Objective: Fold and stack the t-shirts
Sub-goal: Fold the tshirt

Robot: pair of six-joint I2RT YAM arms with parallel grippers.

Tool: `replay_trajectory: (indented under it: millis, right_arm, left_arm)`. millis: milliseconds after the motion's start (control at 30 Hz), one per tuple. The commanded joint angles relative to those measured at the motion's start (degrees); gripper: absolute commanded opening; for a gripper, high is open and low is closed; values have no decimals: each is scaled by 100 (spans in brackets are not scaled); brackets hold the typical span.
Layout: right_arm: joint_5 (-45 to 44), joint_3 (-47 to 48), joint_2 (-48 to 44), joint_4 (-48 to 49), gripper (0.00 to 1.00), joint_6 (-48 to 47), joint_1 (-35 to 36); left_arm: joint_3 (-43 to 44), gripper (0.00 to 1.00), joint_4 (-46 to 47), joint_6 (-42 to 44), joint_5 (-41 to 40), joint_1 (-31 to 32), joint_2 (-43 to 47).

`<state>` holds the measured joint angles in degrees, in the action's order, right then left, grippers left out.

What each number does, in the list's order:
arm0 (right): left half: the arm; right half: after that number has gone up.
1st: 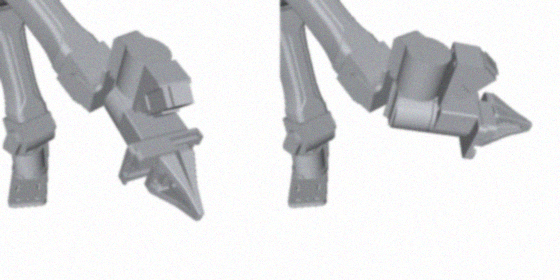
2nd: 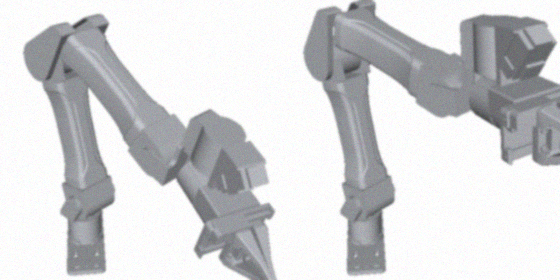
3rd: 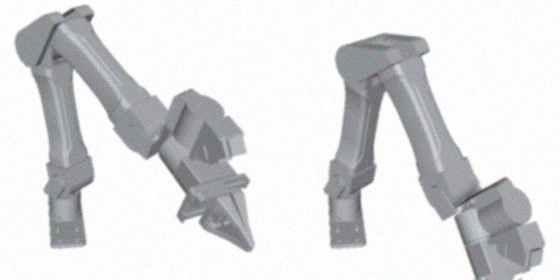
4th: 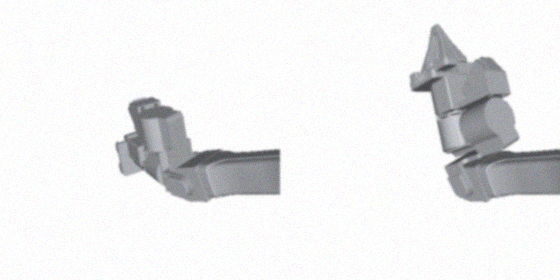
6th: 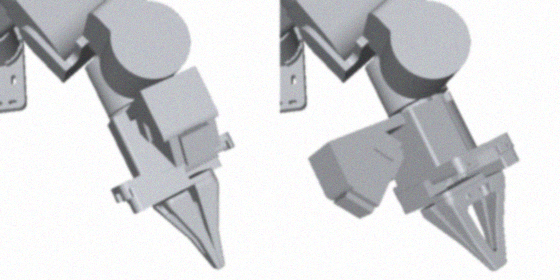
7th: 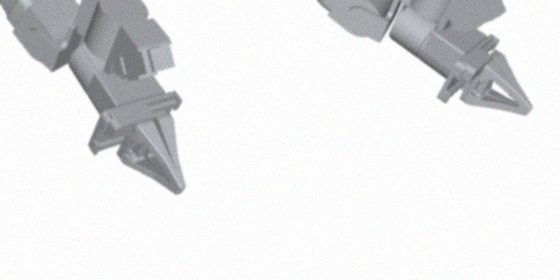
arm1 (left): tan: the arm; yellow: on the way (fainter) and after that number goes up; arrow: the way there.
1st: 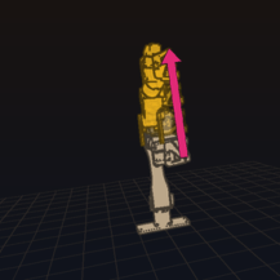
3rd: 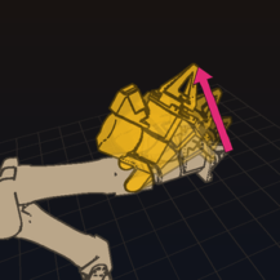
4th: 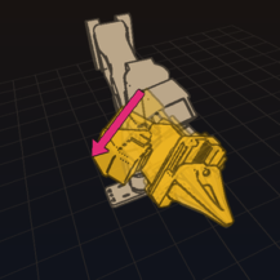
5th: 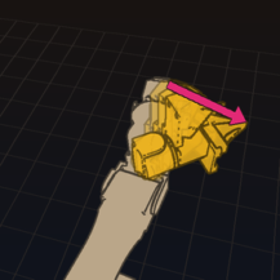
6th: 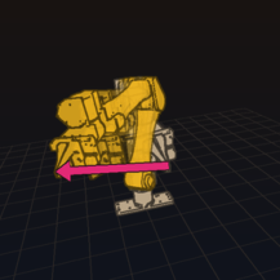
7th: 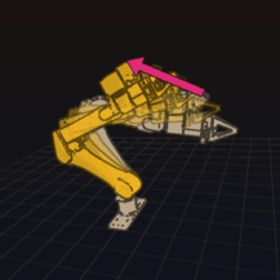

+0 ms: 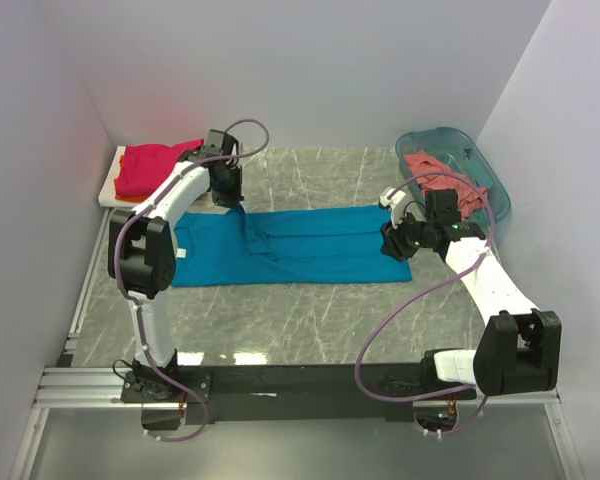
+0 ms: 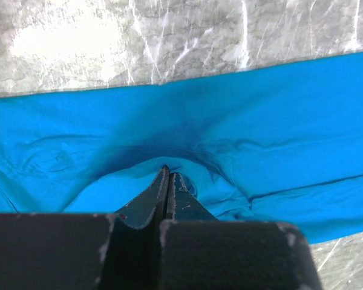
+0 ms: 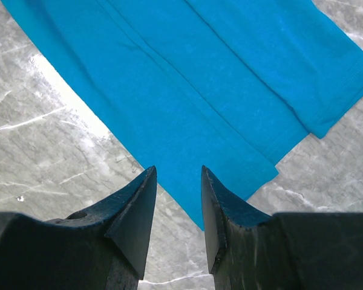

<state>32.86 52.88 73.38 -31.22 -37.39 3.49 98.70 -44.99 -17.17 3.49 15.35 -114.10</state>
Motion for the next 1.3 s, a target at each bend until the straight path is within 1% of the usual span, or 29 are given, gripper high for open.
replay_trajectory:
  millis: [0, 433, 467, 500, 567, 600, 633, 700, 733, 800, 833, 867, 900, 933, 967, 1000, 1033, 1067, 1100, 1133, 1200, 1233, 1267]
  right_arm:
    - [115, 91, 9, -15, 43, -67, -23]
    - [115, 108, -17, -42, 43, -76, -15]
    - [124, 117, -26, -50, 43, -85, -23]
    - [115, 117, -26, -59, 43, -85, -15]
    - [150, 143, -35, -112, 43, -137, -15]
    - [185, 169, -26, -147, 43, -155, -6]
    - [212, 196, -17, -226, 43, -181, 3]
    - [264, 345, 27, -349, 43, -330, 90]
    - [256, 406, 35, -436, 43, -366, 152]
    - [221, 652, 97, -525, 43, -462, 459]
    - [151, 740, 123, -577, 43, -489, 590]
    - [63, 932, 158, -587, 43, -480, 748]
    - [-77, 1013, 280, -535, 44, -471, 1133]
    - [-209, 1118, 369, -499, 45, -419, 1337]
    - [-349, 1345, 631, -438, 44, -218, 1582]
    - [-464, 1487, 799, -403, 45, -86, 2029]
    - [-778, 1810, 983, -315, 45, 263, 2286]
    - [-912, 1970, 1368, -245, 44, 476, 2514]
    - [-1061, 2137, 1563, -166, 44, 669, 2960]
    - [-1193, 2478, 1774, 0, 45, 1080, 3156]
    - [-1694, 2936, 2468, 90, 45, 1469, 3534]
    - [-1852, 3486, 2722, 81, 44, 1889, 3832]
    - [-2202, 3788, 3247, 29, 44, 2050, 3974]
  left_arm:
    - [326, 1, -9, 100, -94, 20, -59]
    - [572, 1, -62, 91, -173, 20, -375]
    - [572, 4, -80, 82, -173, 20, -437]
    - [589, 18, -106, 82, -173, 20, -481]
    - [703, 33, -247, 21, -330, 20, -534]
    - [695, 51, -247, -6, -322, 38, -482]
    - [660, 59, -203, -49, -618, 38, -412]
    - [599, 63, -89, -111, -831, 46, -87]
    - [555, 64, -36, -146, -1102, 38, 71]
    - [380, 66, 200, -225, -1393, 38, 668]
    - [48, 68, 315, -260, -1560, 38, 931]
    - [-199, 70, 646, -295, -1814, 38, 1552]
    - [-828, 79, 841, -383, -1947, 38, 1906]
    - [-1208, 86, 1069, -436, -2044, 29, 2666]
    - [-1586, 90, 1254, -515, -2132, -32, 3074]
    - [-2338, 94, 1622, -603, -2098, -76, 3461]
    - [-2694, 95, 1756, -743, -2011, -155, 4222]
    - [-3028, 95, 1888, -796, -1862, -330, 4569]
    - [-3597, 95, 2089, -866, -1852, -375, 4921]
    - [-3820, 98, 2126, -893, -1921, -419, 5542]
    - [-4382, 99, 2214, -885, -2097, -454, 6082]
    - [-4524, 100, 2284, -815, -2089, -454, 6528]
    - [-4656, 100, 2302, -780, -2115, -463, 6706]
